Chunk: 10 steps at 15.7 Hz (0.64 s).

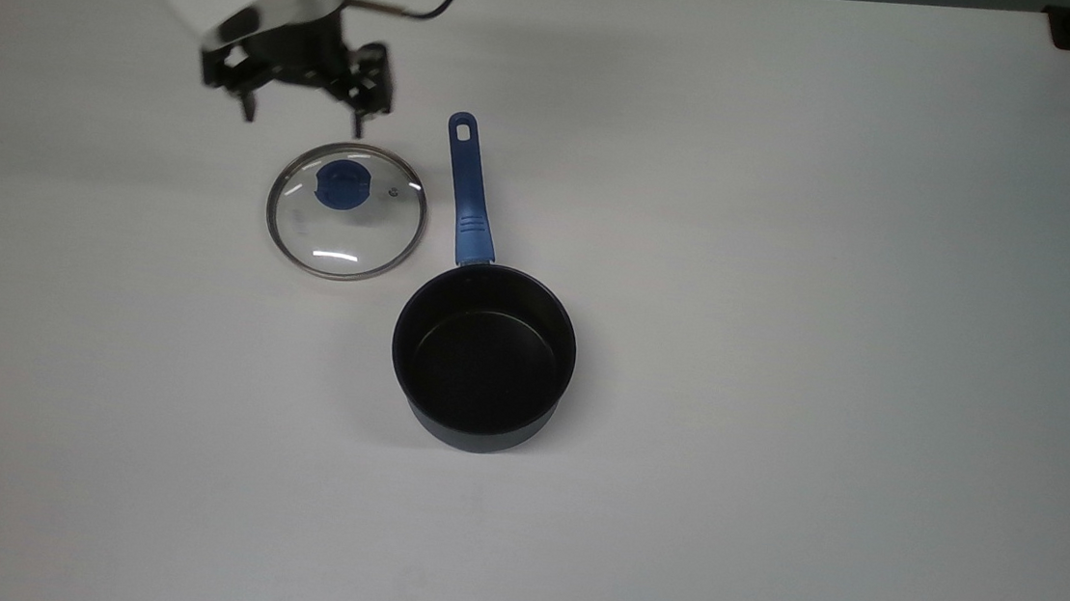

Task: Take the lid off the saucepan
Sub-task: 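Open the gripper, release the lid knob and raise the gripper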

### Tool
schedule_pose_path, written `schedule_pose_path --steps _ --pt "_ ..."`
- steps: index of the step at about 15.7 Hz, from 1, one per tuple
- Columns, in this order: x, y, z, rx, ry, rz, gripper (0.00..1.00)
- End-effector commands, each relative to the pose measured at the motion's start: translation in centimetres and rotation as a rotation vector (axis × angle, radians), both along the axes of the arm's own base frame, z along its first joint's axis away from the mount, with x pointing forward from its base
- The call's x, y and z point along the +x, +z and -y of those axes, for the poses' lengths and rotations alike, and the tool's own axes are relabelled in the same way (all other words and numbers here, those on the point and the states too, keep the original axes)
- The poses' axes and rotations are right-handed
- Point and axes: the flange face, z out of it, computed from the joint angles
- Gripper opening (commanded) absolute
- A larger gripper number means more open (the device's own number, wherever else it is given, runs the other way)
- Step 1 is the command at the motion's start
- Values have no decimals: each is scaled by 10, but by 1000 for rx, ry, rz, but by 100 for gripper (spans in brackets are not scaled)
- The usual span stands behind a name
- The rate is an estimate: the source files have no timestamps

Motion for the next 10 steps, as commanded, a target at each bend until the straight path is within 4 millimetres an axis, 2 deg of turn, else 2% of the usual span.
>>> schedule_pose_path --steps 1,2,5,8,10 --pt "-19 54 -64 24 -44 4 100" --pt "-23 64 -79 46 -66 5 100" --pt "-34 83 -103 62 -110 28 100" --pt "-41 82 -112 53 -94 -19 100" --pt "-43 92 -107 51 -98 -27 100"
